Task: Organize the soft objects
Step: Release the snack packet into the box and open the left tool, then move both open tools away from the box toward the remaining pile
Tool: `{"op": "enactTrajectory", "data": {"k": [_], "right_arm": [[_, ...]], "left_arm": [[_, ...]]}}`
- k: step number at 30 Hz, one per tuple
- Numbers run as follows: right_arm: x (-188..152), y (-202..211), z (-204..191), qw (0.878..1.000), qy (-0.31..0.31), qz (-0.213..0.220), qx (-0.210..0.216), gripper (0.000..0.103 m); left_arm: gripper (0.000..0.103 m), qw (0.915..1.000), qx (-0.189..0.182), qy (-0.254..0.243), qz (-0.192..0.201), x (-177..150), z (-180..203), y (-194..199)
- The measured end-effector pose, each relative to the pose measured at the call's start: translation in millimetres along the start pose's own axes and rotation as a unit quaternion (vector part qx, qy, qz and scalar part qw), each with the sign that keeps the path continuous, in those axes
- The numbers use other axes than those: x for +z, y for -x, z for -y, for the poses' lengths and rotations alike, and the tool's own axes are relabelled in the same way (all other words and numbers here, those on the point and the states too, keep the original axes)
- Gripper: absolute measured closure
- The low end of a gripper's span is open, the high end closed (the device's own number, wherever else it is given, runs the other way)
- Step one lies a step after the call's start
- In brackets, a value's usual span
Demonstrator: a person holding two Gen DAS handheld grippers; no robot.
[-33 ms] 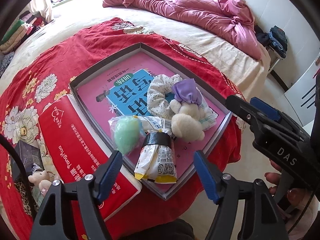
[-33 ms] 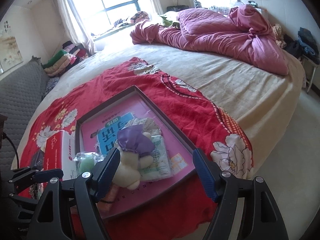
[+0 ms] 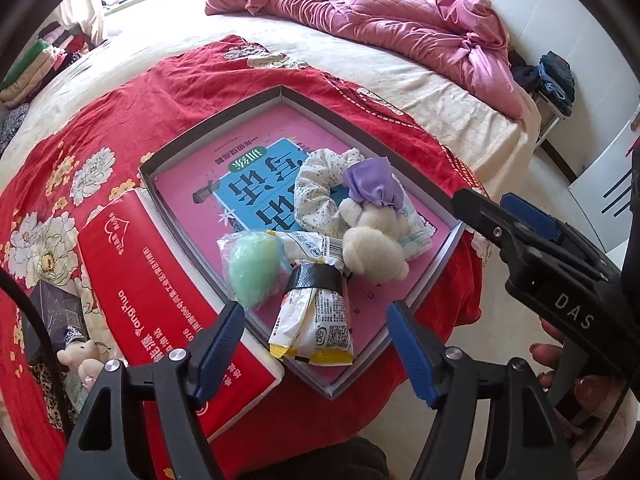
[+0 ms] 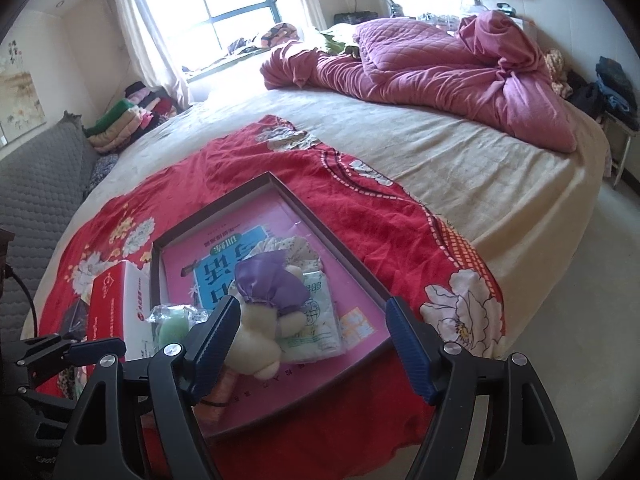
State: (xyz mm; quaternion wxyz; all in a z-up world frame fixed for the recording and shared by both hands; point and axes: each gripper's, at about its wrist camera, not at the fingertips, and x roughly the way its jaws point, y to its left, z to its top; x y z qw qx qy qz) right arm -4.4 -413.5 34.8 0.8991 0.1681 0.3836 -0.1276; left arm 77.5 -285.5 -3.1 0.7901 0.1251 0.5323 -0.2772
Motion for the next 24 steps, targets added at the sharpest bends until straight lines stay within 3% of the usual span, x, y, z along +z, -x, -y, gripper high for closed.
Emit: {"op": "enactTrajectory", "data": {"k": [4, 10, 24], "right_arm": [[2.5, 6.2, -1.8, 1.0, -0.003, 0.006, 0.002, 0.026], [6.2, 16.0, -5.1, 1.0, -0.001, 0.013, 0.005, 0.026], [10.1, 40.6, -19.5, 0.999, 0.016, 0.032, 0.004, 0.026]], "left_arm": [[0.019, 1.0, 0.006, 0.001, 0.007, -1.8, -0.5, 7.5], [0.019, 0.9996, -0.007, 0.02, 0.02, -4.3, -6.8, 20.9], [0.019, 0.9984, 0.027, 0.031, 0.04, -13.1, -14.5, 46.5]]}}
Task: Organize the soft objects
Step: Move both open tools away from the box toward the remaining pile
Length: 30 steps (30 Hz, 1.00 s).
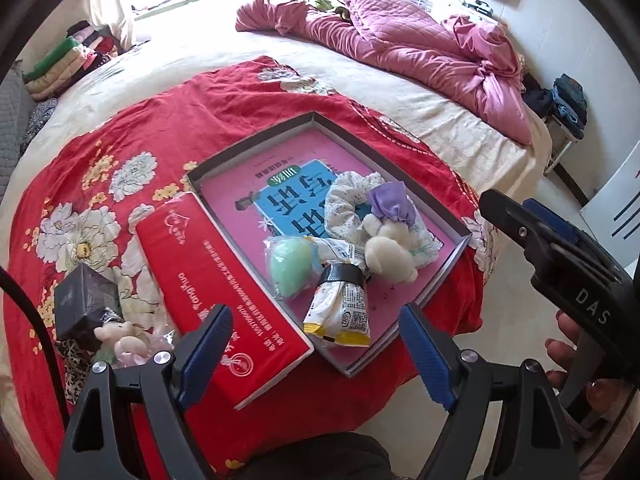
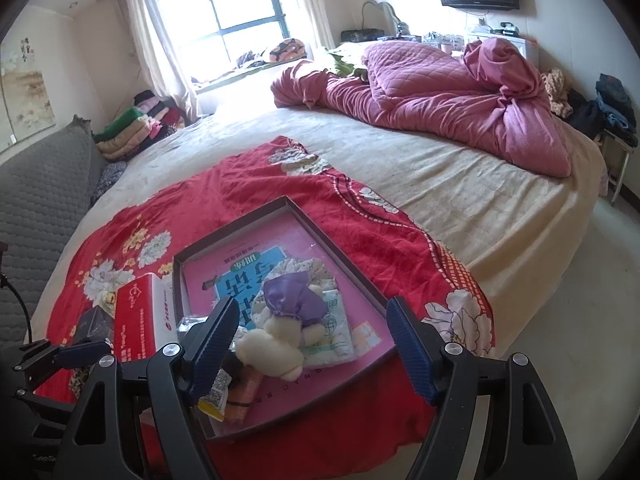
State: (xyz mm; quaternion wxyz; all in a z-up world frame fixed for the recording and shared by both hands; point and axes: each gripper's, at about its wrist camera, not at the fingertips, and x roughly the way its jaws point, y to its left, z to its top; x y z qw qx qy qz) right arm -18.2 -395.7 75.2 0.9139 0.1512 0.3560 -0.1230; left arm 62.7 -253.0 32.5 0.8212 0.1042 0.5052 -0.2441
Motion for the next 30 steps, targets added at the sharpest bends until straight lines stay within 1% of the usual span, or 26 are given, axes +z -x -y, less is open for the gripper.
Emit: {"op": "enactTrajectory", "data": {"k": [6, 13, 18, 24, 30], "right_arm": [[4.7, 13.7, -9.1, 1.0, 0.009, 0.012, 0.003, 0.026], [5.5, 25.4, -17.9, 1.0, 0.016, 0.016, 0.01, 0.026], [7.6, 35.1, -32.6, 0.999, 0.039, 0.021, 0.018, 0.026], [8.7, 43.8, -56.9, 0.997, 0.066, 0.026, 0.034, 0.026], [6.2, 50.6, -82.3, 0.995, 0.083, 0.027, 0.056, 0.026]], "left_arm": [[0.019, 0.9999, 0.004, 0.007, 0.009, -1.6, -6.3, 12.9], [0.019, 0.9998, 0.007, 0.013, 0.016, -9.9, -14.5, 28.3], [0.019, 0.9994, 0.014, 0.024, 0.022, -16.4, -25.6, 39.2], [0.019, 0.9984, 0.025, 0.041, 0.03, -27.1, -47.4, 55.0], [0.019, 0.9961, 0.037, 0.072, 0.036, -38.6, -77.0, 71.7]]}}
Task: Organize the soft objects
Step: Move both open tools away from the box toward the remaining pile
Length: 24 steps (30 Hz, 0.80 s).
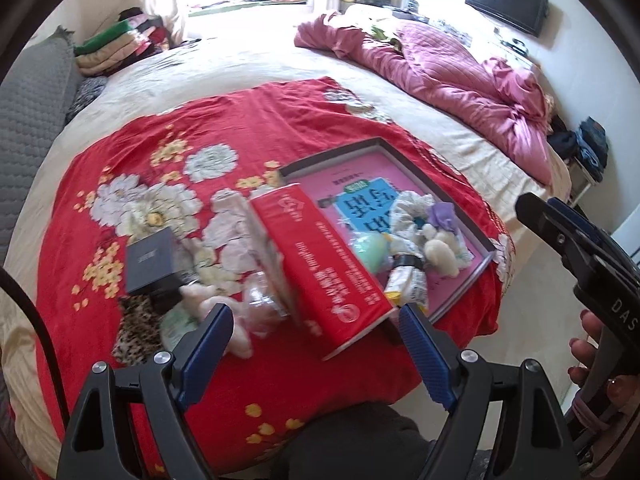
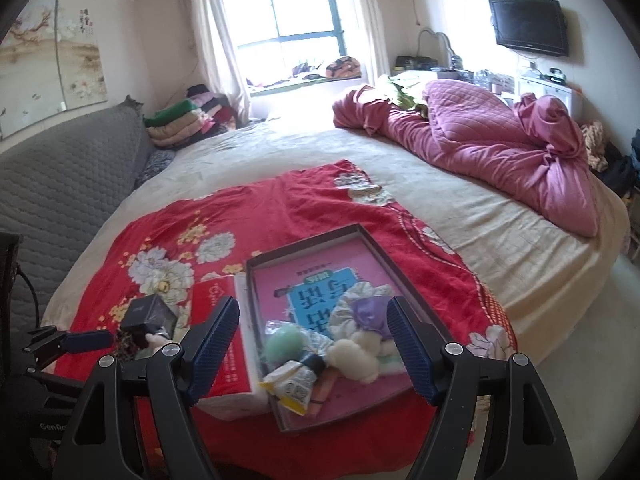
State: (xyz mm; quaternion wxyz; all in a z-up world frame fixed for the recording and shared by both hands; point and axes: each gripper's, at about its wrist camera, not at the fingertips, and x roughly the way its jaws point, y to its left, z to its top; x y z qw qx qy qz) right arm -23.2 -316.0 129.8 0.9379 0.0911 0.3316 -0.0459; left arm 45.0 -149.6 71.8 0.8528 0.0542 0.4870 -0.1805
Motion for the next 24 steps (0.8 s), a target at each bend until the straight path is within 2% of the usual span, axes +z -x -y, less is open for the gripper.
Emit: {"op": "enactTrajectory", "data": {"k": [15, 24], "right_arm": [[-2.1, 6.8, -57.5, 0.998, 0.057, -0.004, 0.03, 0.026], [-13.6, -0.3, -103.3, 0.992, 0.105, -0.018, 0.062, 0.026]], "left_arm": [[0.019, 0.9979, 0.03, 0.055, 0.019, -17.2, -72.8, 32.6], [0.019, 0.9917, 0.067, 0.108, 0.019, -35.4, -135.4, 40.5]]}}
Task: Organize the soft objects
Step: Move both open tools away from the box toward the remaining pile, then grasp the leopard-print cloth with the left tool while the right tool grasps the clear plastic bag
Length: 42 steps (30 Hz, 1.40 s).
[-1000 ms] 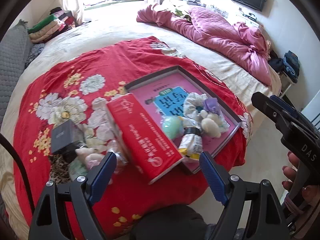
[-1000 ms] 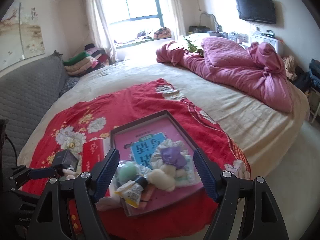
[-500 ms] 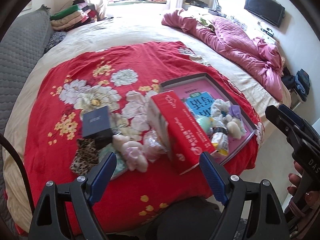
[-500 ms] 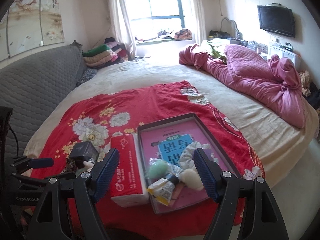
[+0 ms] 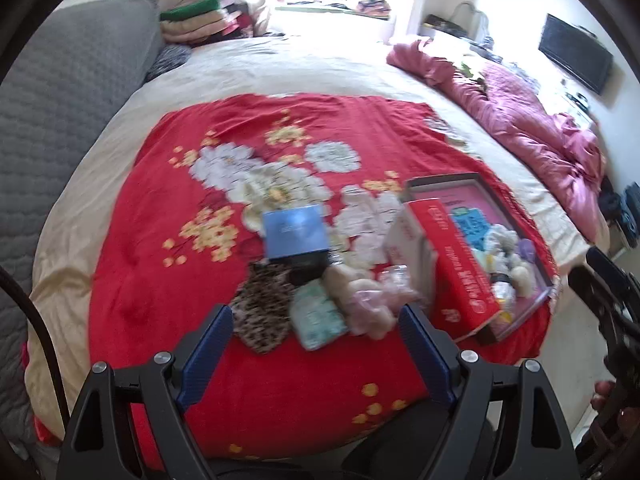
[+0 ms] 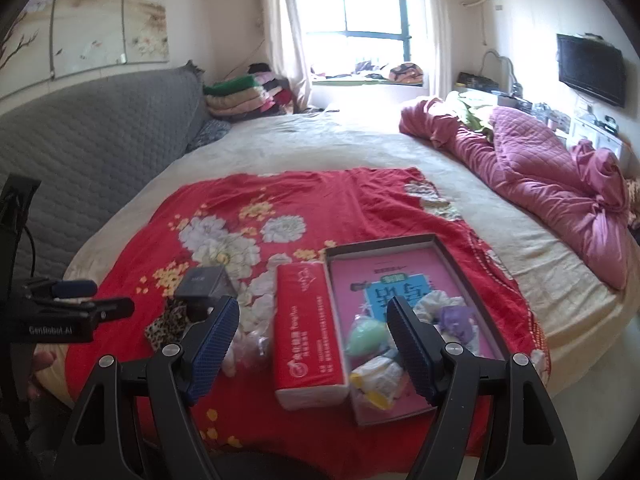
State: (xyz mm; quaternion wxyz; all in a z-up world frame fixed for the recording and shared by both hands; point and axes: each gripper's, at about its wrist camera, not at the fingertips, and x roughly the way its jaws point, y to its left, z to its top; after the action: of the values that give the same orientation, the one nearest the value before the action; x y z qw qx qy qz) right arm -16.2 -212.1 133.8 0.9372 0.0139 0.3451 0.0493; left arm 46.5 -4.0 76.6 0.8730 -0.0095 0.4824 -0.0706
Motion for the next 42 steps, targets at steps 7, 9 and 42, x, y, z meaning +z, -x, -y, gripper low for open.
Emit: {"op": "enactTrajectory", "data": {"k": [7, 9, 42], "right_arm": [[-10.1, -33.7, -55.0, 0.997, 0.056, -0.034, 0.033, 0.026], [-14.1, -43.9, -67.0, 0.996, 0.07, -0.043, 0.038, 0.026], [-102.3, -191.0, -137.7, 0.826, 0.537, -0.156, -0.077, 0.026]], "left_arm": [[0.019, 0.9989, 0.023, 0.036, -0.02, -14.4, -42.8, -22.5], [0.019, 0.9984, 0.03, 0.038, -0.029, -19.5, -50.2, -31.0], [0.019, 0.9898, -0.016, 0.095, -0.105, -30.6, -87.1, -161.8]]}}
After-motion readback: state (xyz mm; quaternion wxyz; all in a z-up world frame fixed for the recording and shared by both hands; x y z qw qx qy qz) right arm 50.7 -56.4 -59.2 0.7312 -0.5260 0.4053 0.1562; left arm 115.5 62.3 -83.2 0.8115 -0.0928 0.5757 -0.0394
